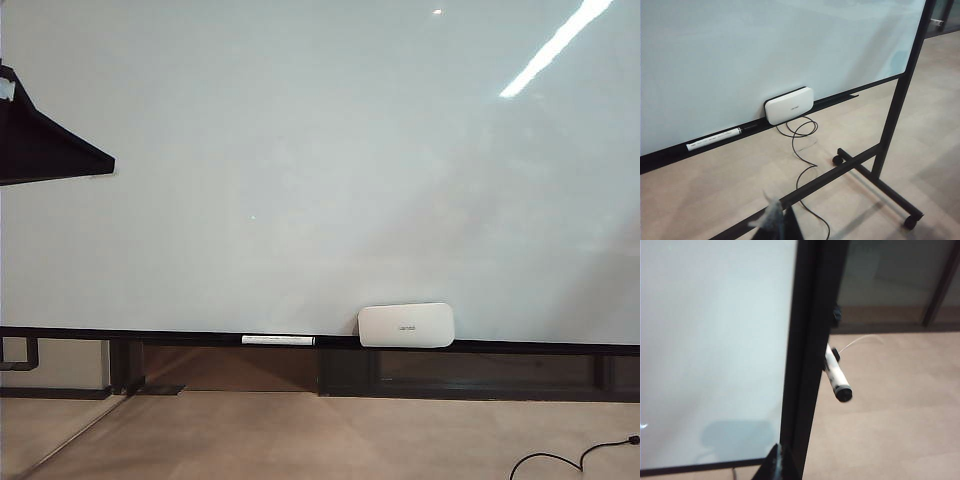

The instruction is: Reach to the right to find the marker pen, pick it up, and write the number 14 on the whiteboard.

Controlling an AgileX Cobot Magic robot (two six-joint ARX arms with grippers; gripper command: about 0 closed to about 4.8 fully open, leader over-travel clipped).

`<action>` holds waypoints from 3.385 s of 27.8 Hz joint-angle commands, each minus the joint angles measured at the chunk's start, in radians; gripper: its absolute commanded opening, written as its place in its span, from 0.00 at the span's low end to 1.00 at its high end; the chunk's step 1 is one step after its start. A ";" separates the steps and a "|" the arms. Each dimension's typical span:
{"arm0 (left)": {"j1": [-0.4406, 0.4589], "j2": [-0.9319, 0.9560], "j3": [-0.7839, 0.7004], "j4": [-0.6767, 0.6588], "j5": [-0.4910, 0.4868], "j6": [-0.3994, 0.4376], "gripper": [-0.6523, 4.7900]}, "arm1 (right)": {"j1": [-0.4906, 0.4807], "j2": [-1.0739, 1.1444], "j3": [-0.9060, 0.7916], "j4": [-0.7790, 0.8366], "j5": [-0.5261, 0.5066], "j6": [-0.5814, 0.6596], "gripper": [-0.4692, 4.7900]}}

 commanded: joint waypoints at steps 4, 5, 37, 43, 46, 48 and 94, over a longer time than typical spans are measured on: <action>-0.001 0.004 0.005 -0.009 -0.005 0.022 0.11 | -0.050 0.066 0.058 -0.055 -0.051 0.002 0.09; -0.001 0.012 0.005 -0.010 -0.014 0.023 0.11 | -0.050 0.103 0.076 -0.055 -0.054 0.006 0.09; -0.001 0.029 0.005 -0.024 -0.098 0.059 0.11 | -0.049 0.497 0.422 0.096 -0.216 0.042 0.61; -0.001 0.029 0.005 -0.033 -0.113 0.060 0.11 | -0.049 0.501 0.420 0.158 -0.209 0.034 0.61; -0.001 0.029 0.005 -0.061 -0.114 0.060 0.11 | -0.049 0.501 0.420 0.182 -0.208 0.032 0.61; -0.001 0.029 0.005 -0.071 -0.114 0.060 0.11 | -0.049 0.501 0.420 0.192 -0.208 0.027 0.61; -0.001 0.029 0.005 -0.068 -0.139 0.055 0.11 | 0.002 0.533 0.498 0.298 -0.072 0.079 0.58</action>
